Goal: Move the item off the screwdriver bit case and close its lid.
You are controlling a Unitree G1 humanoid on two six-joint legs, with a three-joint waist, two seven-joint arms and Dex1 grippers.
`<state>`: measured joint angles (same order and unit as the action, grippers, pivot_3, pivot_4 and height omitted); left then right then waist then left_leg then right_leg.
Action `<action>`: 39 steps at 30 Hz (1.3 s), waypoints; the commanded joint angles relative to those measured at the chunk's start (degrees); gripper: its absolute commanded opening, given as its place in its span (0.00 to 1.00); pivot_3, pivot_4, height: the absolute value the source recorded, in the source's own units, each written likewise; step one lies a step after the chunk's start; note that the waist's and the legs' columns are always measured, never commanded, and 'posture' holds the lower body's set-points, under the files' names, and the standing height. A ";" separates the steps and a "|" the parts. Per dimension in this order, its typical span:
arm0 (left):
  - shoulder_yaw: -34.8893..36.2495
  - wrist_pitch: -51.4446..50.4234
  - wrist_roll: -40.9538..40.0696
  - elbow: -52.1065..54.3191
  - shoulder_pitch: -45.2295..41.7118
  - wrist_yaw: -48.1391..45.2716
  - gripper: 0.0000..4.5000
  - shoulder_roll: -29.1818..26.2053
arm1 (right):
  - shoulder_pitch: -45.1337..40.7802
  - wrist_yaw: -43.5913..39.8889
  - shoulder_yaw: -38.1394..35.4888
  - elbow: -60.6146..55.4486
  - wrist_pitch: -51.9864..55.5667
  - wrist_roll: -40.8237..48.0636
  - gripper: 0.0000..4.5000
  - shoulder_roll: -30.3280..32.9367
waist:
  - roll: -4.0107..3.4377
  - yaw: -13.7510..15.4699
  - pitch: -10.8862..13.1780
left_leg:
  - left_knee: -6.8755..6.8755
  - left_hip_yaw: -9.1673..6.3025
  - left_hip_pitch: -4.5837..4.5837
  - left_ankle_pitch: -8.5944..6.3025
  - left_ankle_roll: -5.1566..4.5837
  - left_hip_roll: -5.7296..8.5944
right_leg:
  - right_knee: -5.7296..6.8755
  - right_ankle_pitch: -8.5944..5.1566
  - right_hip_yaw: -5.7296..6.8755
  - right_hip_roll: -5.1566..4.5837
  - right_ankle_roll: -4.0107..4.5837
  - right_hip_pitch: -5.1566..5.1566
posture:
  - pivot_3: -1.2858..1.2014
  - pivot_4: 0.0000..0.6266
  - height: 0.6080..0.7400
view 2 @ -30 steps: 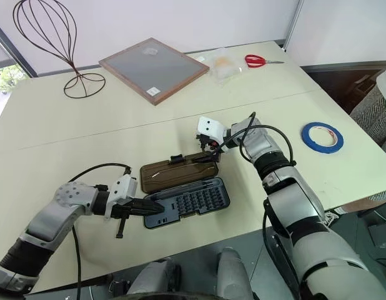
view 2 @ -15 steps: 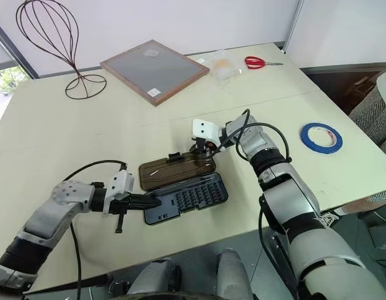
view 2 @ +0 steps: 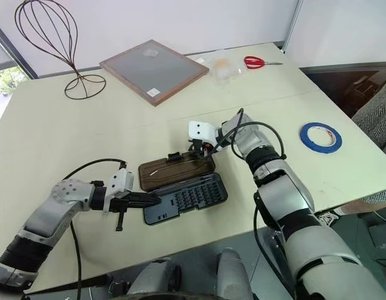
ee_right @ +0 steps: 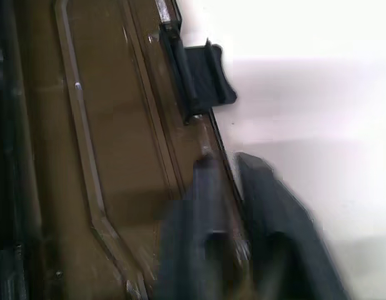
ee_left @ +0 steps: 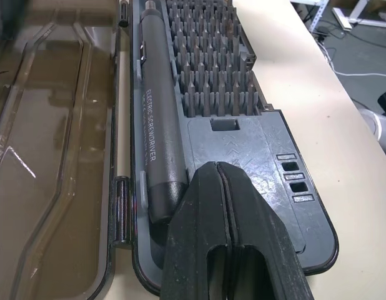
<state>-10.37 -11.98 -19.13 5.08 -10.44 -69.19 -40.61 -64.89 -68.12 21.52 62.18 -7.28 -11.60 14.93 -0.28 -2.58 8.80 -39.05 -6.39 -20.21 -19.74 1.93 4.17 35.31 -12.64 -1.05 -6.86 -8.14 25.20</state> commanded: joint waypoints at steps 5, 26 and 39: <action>-0.15 -0.68 2.76 -1.99 0.07 2.16 0.00 -0.29 | -3.45 1.17 -0.58 6.42 -0.34 -1.86 0.20 -1.56 | 0.00 0.04 -0.01 | -0.01 -0.02 0.01 0.00 0.01 0.00 | 0.00 0.00 0.00 0.00 0.00 -0.02 | 0.52 0.24 1.00; 1.98 -3.50 0.65 -0.55 -0.23 5.32 0.00 1.15 | -2.38 2.21 1.17 4.95 -9.46 -6.35 0.01 0.05 | 0.00 0.19 -0.06 | 0.04 -0.09 0.35 0.01 0.02 0.00 | 0.00 0.00 0.02 0.02 0.01 -0.37 | 0.52 0.24 1.00; 12.64 -21.18 -13.45 2.51 -10.36 16.25 0.00 10.29 | 10.85 11.33 0.19 -32.11 -13.05 -9.45 0.01 10.81 | 0.03 0.07 -0.01 | 0.03 -0.13 -0.29 0.04 0.09 0.02 | 0.02 0.00 0.04 0.01 0.00 0.27 | 0.52 0.24 1.00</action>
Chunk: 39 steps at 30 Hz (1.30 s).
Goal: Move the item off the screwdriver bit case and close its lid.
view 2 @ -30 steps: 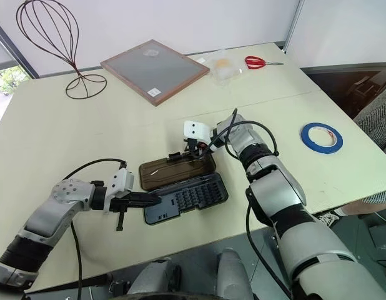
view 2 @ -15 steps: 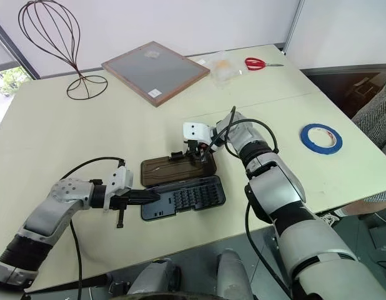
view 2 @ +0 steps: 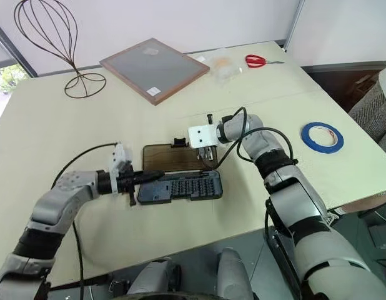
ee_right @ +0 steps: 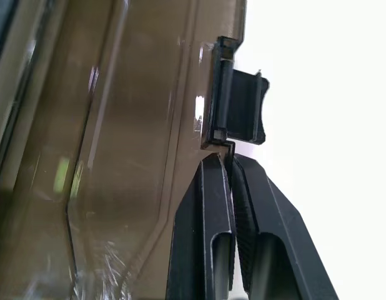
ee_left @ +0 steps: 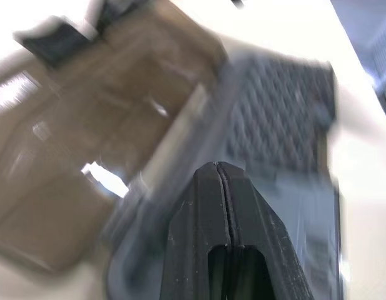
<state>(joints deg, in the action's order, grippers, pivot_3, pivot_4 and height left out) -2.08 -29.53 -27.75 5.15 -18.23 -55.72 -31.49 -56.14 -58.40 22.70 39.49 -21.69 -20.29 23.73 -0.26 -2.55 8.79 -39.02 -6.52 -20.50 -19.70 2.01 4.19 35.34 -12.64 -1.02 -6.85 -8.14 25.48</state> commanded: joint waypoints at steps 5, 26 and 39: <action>11.27 -9.03 -10.99 -1.53 -10.44 8.83 0.00 4.11 | 7.27 3.93 -1.76 -23.20 6.44 -1.90 0.01 4.26 | 0.06 0.15 0.03 | -0.02 0.01 -0.05 0.00 0.00 0.03 | -0.09 0.00 0.00 -0.01 0.00 -0.01 | 0.52 0.24 1.00; 4.38 14.53 9.08 -28.60 -15.22 4.86 0.00 3.56 | 11.40 6.37 -0.77 -34.95 14.33 -3.57 0.01 4.46 | 0.08 0.16 0.05 | -0.02 0.06 -0.04 0.00 0.00 0.07 | -0.13 0.00 0.01 -0.01 0.00 -0.03 | 0.52 0.24 1.00; -0.22 -5.90 -2.22 -2.81 -6.58 -8.71 0.00 -4.27 | 4.41 -3.04 -3.96 -20.91 28.25 10.73 0.01 -0.24 | 0.05 -0.15 0.07 | 0.08 0.02 0.00 0.00 0.00 0.01 | -0.10 0.00 -0.02 0.00 0.00 0.00 | 0.52 0.24 1.00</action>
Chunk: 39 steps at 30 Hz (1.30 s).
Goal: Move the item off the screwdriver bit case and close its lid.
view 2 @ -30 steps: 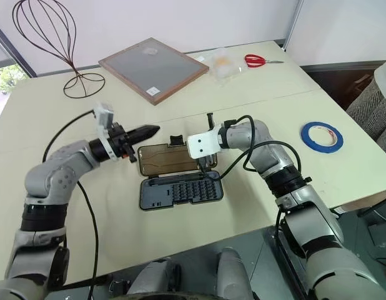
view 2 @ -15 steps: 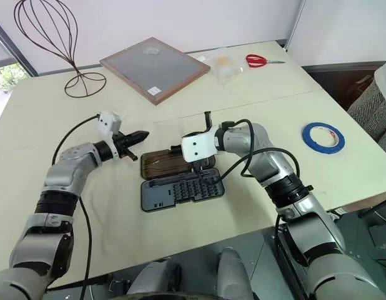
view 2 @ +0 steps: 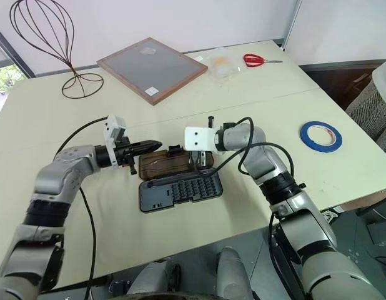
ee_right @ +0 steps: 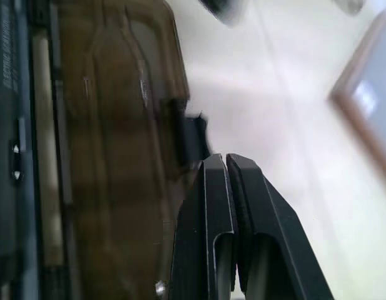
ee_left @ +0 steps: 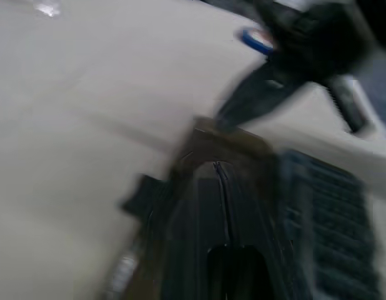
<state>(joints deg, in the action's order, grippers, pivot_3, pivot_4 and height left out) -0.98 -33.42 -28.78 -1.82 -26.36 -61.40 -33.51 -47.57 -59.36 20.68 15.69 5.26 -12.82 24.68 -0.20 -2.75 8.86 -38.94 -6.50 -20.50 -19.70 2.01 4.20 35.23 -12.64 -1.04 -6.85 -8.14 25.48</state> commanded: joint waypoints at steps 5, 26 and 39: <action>-4.18 -1.12 0.75 6.48 5.42 -6.48 0.00 -5.85 | -10.63 -3.28 -1.80 14.73 -0.38 4.59 0.06 -3.58 | 0.00 0.23 0.01 | -0.03 -0.03 -0.03 0.00 0.00 0.01 | -0.02 0.00 0.01 0.00 0.00 -0.01 | 0.52 0.24 1.00; -6.71 4.37 5.09 5.65 8.96 -5.56 0.00 -4.62 | -21.36 -4.33 -0.45 47.06 -12.61 0.08 0.65 -8.23 | -0.02 -0.03 0.02 | -0.01 -0.05 -0.01 0.00 0.00 0.01 | -0.01 0.00 0.01 -0.01 0.00 0.00 | 0.52 0.24 1.00; -6.69 5.47 5.14 7.00 10.87 -3.55 0.00 -4.40 | -23.04 -2.74 -0.89 53.03 -13.64 -1.45 0.44 -9.84 | -0.03 -0.28 0.01 | -0.01 -0.07 0.02 0.00 0.01 0.01 | 0.01 0.00 0.01 -0.01 0.00 -0.02 | 0.52 0.24 1.00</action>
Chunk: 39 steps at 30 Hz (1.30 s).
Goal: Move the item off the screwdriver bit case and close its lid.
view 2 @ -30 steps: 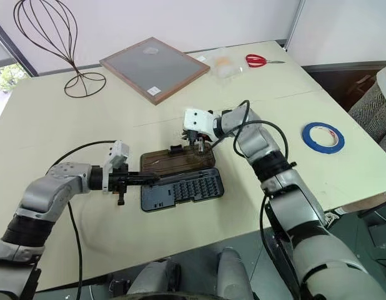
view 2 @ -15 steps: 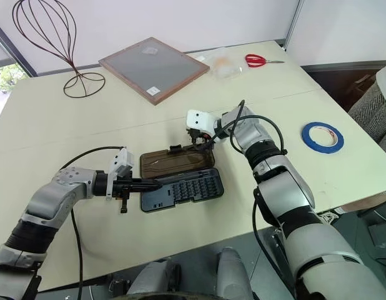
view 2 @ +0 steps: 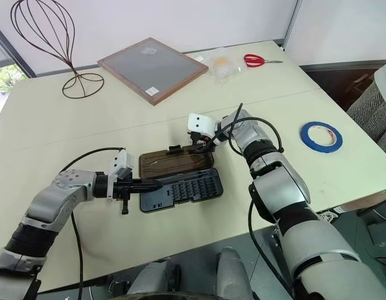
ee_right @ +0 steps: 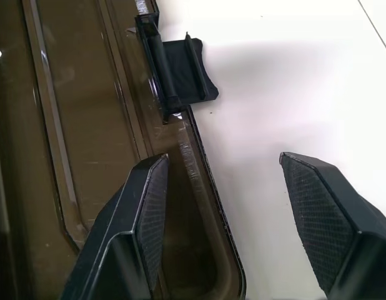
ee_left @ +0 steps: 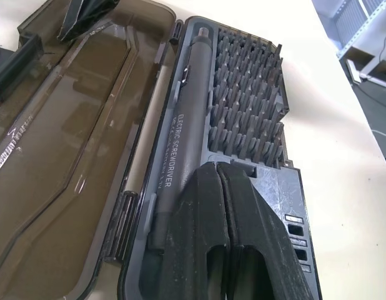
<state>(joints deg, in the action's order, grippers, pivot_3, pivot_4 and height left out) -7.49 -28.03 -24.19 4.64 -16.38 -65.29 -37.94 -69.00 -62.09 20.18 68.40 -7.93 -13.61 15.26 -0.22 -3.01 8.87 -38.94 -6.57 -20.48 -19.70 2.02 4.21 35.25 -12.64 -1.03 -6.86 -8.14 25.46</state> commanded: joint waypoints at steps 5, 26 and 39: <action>0.01 0.70 0.65 0.43 0.91 0.98 0.00 0.13 | -1.36 -1.02 -0.08 0.75 -0.93 -1.64 0.00 -0.88 | 0.02 -0.58 -0.03 | -0.03 0.00 0.07 0.00 0.00 0.00 | 0.02 0.00 0.00 0.00 0.00 -0.05 | 0.52 0.24 1.00; 9.20 -7.50 -6.69 -0.19 -5.03 9.06 0.00 3.72 | 0.86 4.12 2.79 -7.62 -15.06 -6.95 0.00 0.27 | -0.03 -1.10 -0.03 | -0.01 -0.03 0.01 0.00 0.01 -0.01 | 0.09 0.00 0.00 0.00 0.00 0.05 | 0.52 0.24 1.00; 19.56 -6.79 -8.22 -15.08 -20.00 20.47 0.00 8.63 | 8.17 7.97 3.66 -23.07 -15.49 -8.41 0.00 3.43 | -0.03 -1.11 -0.03 | -0.03 -0.04 0.00 0.01 0.02 0.03 | 0.07 0.00 0.03 0.00 -0.01 0.05 | 0.52 0.24 1.00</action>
<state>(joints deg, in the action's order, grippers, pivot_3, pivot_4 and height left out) 10.07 -36.66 -32.96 -9.68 -35.13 -45.85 -29.02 -61.06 -54.25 23.45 48.01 -23.48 -22.19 18.68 -0.25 -4.13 8.83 -38.97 -6.61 -20.46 -19.69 2.04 4.23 35.31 -12.64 -1.01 -6.87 -8.15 25.50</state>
